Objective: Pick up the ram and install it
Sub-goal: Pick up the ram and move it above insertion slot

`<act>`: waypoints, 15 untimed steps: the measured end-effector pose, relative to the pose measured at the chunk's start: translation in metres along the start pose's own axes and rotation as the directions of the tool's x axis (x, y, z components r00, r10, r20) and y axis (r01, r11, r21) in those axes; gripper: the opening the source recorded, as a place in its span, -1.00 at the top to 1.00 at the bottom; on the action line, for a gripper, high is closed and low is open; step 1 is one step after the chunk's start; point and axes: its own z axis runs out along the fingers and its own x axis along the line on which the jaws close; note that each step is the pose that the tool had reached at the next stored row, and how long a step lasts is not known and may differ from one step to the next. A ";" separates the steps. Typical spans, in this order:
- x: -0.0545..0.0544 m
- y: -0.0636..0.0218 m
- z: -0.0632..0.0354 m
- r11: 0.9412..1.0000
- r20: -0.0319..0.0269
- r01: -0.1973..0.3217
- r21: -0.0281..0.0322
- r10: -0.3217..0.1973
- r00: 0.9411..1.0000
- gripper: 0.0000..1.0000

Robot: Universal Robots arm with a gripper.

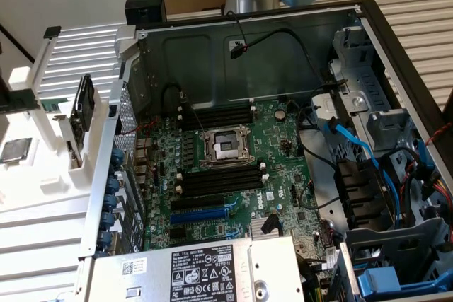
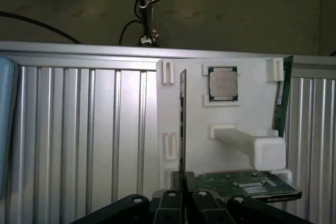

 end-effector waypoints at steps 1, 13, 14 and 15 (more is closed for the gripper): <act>0.000 -0.0043 -0.0037 1.000 0.000 0.000 0.000 0.000 1.000 0.73; -0.001 -0.0629 -0.0500 1.000 0.000 0.000 0.000 0.000 1.000 0.73; -0.002 -0.0672 -0.0524 1.000 0.000 0.000 0.000 0.000 1.000 0.73; -0.002 -0.0718 -0.0550 1.000 0.000 0.000 0.000 0.000 1.000 0.73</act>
